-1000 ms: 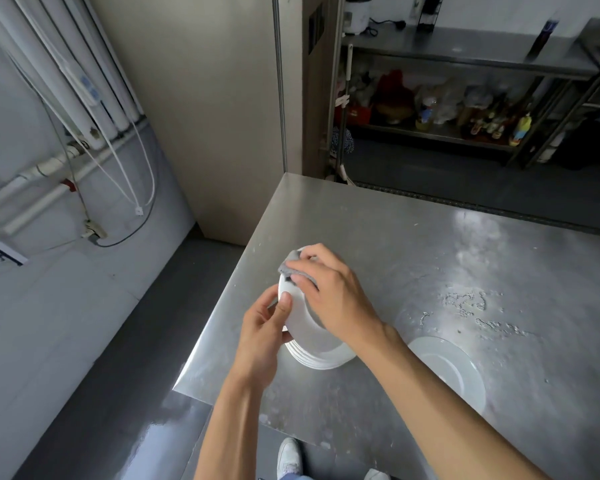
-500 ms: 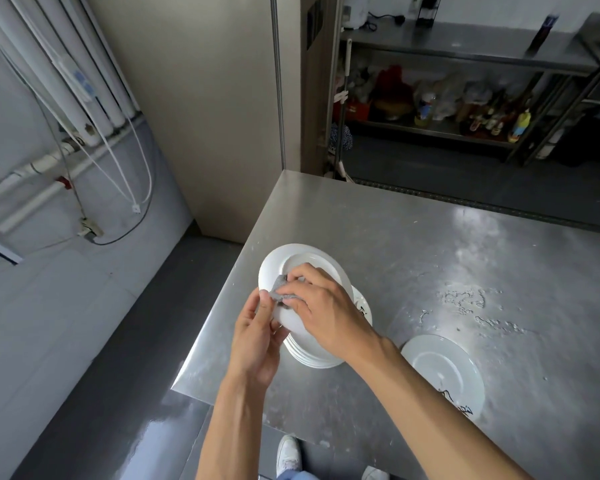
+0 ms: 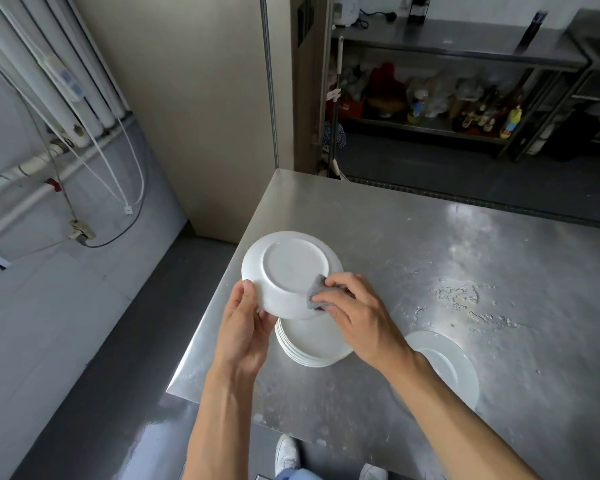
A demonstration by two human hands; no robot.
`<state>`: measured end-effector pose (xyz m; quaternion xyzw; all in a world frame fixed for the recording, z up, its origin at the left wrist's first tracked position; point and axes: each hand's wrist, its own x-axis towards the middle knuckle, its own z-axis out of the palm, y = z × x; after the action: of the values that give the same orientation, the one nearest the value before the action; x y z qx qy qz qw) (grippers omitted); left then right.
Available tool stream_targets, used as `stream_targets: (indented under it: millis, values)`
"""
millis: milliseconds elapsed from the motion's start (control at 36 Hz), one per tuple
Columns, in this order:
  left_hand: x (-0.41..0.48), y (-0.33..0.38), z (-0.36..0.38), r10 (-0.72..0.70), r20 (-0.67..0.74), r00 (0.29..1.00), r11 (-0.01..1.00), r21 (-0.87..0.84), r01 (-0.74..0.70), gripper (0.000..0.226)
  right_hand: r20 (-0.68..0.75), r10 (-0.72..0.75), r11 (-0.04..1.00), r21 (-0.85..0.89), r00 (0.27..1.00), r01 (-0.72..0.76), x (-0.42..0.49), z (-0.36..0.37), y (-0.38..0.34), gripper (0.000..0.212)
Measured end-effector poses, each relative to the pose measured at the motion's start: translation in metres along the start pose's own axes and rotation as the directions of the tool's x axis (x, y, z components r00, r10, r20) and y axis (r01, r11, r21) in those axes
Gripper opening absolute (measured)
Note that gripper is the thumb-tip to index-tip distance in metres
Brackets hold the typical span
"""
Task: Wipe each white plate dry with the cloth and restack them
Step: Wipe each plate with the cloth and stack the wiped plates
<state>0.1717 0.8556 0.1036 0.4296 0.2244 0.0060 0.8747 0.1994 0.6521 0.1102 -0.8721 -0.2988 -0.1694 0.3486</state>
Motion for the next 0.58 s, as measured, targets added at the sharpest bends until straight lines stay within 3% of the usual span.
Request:
stream_targets:
  millis: [167,278,389,500,583]
  values:
    - [-0.004,0.002,0.006,0.003,0.093,0.996,0.999,0.036,-0.006,0.029,-0.109,0.116,0.993,0.008,0.987,-0.116,0.005,-0.003,0.013,0.023]
    - [-0.009,0.002,0.008,-0.008,0.161,0.987,0.993,0.117,-0.011,0.035,-0.197,0.27,0.962,0.005,0.943,-0.274,0.017,-0.005,0.018,0.021]
    - [-0.015,0.003,0.006,-0.049,0.183,0.982,0.974,0.227,0.006,0.038,-0.186,0.359,0.933,0.028,0.915,-0.36,0.036,-0.011,0.016,0.02]
    - [-0.02,0.006,0.013,-0.046,0.233,0.971,0.928,0.37,-0.045,0.033,-0.126,0.305,0.952,0.051,0.944,-0.301,0.055,-0.015,0.002,0.024]
    - [-0.024,0.007,0.025,-0.02,0.231,0.973,0.918,0.389,-0.073,0.035,-0.118,0.153,0.988,0.033,0.981,-0.15,0.064,-0.01,-0.016,0.024]
